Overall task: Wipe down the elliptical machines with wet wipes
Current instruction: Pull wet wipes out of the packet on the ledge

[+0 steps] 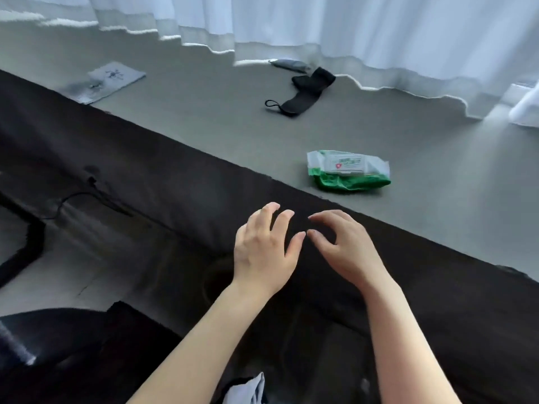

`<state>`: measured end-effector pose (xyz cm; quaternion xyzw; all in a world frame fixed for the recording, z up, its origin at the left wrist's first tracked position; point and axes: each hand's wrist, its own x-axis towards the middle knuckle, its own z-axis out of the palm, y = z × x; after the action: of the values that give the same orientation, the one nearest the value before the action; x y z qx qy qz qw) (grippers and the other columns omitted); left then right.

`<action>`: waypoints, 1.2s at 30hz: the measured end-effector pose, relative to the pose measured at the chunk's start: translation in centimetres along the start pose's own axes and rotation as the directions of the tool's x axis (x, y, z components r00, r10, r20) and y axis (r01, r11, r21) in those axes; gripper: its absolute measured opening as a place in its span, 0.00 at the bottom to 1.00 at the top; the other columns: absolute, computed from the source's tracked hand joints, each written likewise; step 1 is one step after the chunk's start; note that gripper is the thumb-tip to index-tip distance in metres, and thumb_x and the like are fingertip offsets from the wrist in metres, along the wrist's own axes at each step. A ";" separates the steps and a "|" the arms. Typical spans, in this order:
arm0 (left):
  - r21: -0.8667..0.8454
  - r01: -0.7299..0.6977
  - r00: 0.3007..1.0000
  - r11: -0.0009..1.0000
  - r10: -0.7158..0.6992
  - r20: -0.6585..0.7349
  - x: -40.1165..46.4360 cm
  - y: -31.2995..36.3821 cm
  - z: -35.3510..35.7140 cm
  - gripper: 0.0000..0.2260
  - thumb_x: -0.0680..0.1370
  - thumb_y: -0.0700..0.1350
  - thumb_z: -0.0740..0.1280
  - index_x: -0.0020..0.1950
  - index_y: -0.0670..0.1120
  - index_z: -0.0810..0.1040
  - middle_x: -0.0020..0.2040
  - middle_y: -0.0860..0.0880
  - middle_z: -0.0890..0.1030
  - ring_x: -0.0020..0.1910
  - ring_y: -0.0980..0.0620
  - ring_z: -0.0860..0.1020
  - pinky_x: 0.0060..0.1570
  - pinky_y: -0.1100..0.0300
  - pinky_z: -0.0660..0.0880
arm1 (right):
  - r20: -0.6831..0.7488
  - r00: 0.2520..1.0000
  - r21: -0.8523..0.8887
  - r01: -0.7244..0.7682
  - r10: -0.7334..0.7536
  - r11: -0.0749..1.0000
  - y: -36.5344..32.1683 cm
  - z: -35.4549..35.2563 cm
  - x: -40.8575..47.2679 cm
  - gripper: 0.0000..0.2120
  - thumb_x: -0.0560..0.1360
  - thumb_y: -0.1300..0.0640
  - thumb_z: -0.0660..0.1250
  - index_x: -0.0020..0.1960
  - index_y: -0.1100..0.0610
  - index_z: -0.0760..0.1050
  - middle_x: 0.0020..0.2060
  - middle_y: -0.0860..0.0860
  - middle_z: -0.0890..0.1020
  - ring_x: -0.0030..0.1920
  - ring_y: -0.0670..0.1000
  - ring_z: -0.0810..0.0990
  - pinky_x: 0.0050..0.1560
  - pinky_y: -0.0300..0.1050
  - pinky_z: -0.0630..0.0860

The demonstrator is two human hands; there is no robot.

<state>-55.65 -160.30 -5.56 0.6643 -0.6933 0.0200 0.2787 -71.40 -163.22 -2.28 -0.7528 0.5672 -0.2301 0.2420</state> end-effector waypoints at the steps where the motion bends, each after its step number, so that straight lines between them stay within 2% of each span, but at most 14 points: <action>1: -0.027 -0.030 0.999 0.999 0.030 0.021 1.3 0.8 1.2 0.22 0.77 0.58 0.57 0.60 0.46 0.80 0.61 0.45 0.79 0.57 0.44 0.80 0.47 0.47 0.78 | -0.019 0.999 -0.016 -0.031 0.030 0.999 1.0 -0.6 0.1 0.13 0.77 0.53 0.67 0.61 0.51 0.79 0.59 0.44 0.78 0.61 0.45 0.74 0.60 0.38 0.68; 4: -0.129 -0.076 0.994 0.989 0.086 0.071 4.9 3.0 4.9 0.23 0.78 0.58 0.56 0.63 0.45 0.79 0.62 0.44 0.78 0.57 0.43 0.79 0.48 0.47 0.78 | -0.056 0.993 -0.072 -0.107 0.103 0.992 3.7 -2.3 0.9 0.13 0.77 0.54 0.67 0.61 0.52 0.78 0.60 0.45 0.78 0.61 0.46 0.75 0.62 0.40 0.69; 9: -0.270 -0.196 0.971 0.943 0.225 0.080 11.9 3.7 10.4 0.22 0.79 0.57 0.57 0.67 0.47 0.74 0.65 0.44 0.76 0.62 0.44 0.75 0.54 0.46 0.77 | -0.153 0.967 -0.129 -0.224 0.204 0.966 7.4 -4.5 5.8 0.15 0.77 0.56 0.69 0.63 0.54 0.78 0.60 0.47 0.78 0.61 0.48 0.75 0.56 0.34 0.65; 13: -0.380 -0.190 0.969 0.905 0.236 0.078 17.7 1.8 13.9 0.22 0.80 0.56 0.56 0.72 0.51 0.62 0.71 0.44 0.70 0.67 0.45 0.69 0.62 0.48 0.70 | -0.213 0.945 -0.186 -0.289 0.248 0.939 9.2 -5.0 11.7 0.16 0.76 0.57 0.69 0.63 0.56 0.78 0.61 0.50 0.77 0.62 0.53 0.75 0.56 0.42 0.70; 16: -0.352 -0.188 0.958 0.917 0.250 0.139 20.9 0.8 16.1 0.24 0.80 0.58 0.54 0.75 0.53 0.58 0.76 0.45 0.65 0.73 0.43 0.66 0.70 0.46 0.62 | -0.163 0.954 -0.229 -0.283 0.250 0.931 10.2 -4.6 15.3 0.20 0.77 0.54 0.68 0.68 0.54 0.74 0.67 0.49 0.72 0.67 0.50 0.69 0.59 0.39 0.67; 19: -0.278 -0.213 0.929 0.937 0.283 0.240 21.4 0.5 18.0 0.26 0.81 0.60 0.52 0.77 0.51 0.57 0.76 0.45 0.66 0.75 0.45 0.65 0.75 0.48 0.54 | -0.093 0.953 -0.282 -0.304 0.289 0.910 11.5 -3.6 17.1 0.24 0.74 0.50 0.71 0.69 0.52 0.71 0.68 0.50 0.69 0.67 0.52 0.68 0.62 0.46 0.70; 22: -0.234 -0.206 0.925 0.950 0.267 0.270 21.1 0.1 18.7 0.28 0.81 0.60 0.52 0.78 0.47 0.58 0.75 0.44 0.68 0.75 0.46 0.63 0.74 0.50 0.52 | -0.153 0.955 -0.256 -0.285 0.253 0.924 13.0 -2.6 17.6 0.25 0.71 0.45 0.71 0.65 0.53 0.74 0.60 0.52 0.76 0.58 0.55 0.76 0.55 0.52 0.77; 25: -0.272 -0.187 0.928 0.944 0.261 0.265 21.0 -0.2 18.9 0.31 0.82 0.63 0.47 0.78 0.46 0.56 0.76 0.46 0.66 0.76 0.49 0.59 0.75 0.52 0.50 | -0.206 0.964 -0.317 -0.230 0.170 0.920 13.8 -2.8 17.8 0.26 0.71 0.37 0.62 0.60 0.53 0.77 0.52 0.51 0.80 0.49 0.54 0.79 0.47 0.48 0.77; 28: -0.274 -0.173 0.934 0.946 0.246 0.261 21.0 -0.2 18.7 0.33 0.82 0.66 0.46 0.79 0.45 0.55 0.77 0.48 0.65 0.76 0.49 0.59 0.75 0.52 0.49 | -0.207 0.971 -0.374 -0.193 0.121 0.907 14.2 -3.7 18.5 0.29 0.70 0.34 0.58 0.59 0.53 0.78 0.47 0.49 0.82 0.45 0.54 0.81 0.40 0.46 0.77; 30: -0.243 -0.151 0.935 0.958 0.218 0.279 20.7 0.0 18.5 0.34 0.82 0.66 0.45 0.79 0.44 0.55 0.76 0.46 0.66 0.76 0.49 0.61 0.75 0.51 0.49 | -0.146 0.979 -0.408 -0.189 0.141 0.893 13.7 -4.4 19.1 0.31 0.71 0.32 0.57 0.64 0.51 0.76 0.49 0.49 0.83 0.49 0.54 0.81 0.43 0.47 0.76; 33: -0.178 -0.130 0.940 0.975 0.178 0.291 20.9 0.5 18.1 0.35 0.82 0.66 0.44 0.78 0.40 0.56 0.74 0.43 0.70 0.73 0.46 0.68 0.74 0.50 0.46 | -0.013 0.979 -0.432 -0.188 0.202 0.882 13.5 -5.7 20.3 0.31 0.74 0.32 0.60 0.72 0.45 0.66 0.61 0.46 0.79 0.62 0.50 0.75 0.53 0.45 0.72; 36: -0.149 -0.130 0.945 0.980 0.168 0.281 20.9 0.5 18.0 0.36 0.82 0.66 0.44 0.78 0.39 0.57 0.73 0.43 0.71 0.72 0.46 0.69 0.75 0.50 0.44 | 0.027 0.980 -0.453 -0.165 0.198 0.876 13.3 -6.6 21.1 0.29 0.75 0.33 0.60 0.71 0.45 0.63 0.59 0.46 0.79 0.61 0.50 0.76 0.50 0.46 0.71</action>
<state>-61.82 -186.46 -11.96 0.5860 -0.7751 -0.1022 0.2130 -80.10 -187.41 -3.94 -0.7397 0.6637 -0.0419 0.1028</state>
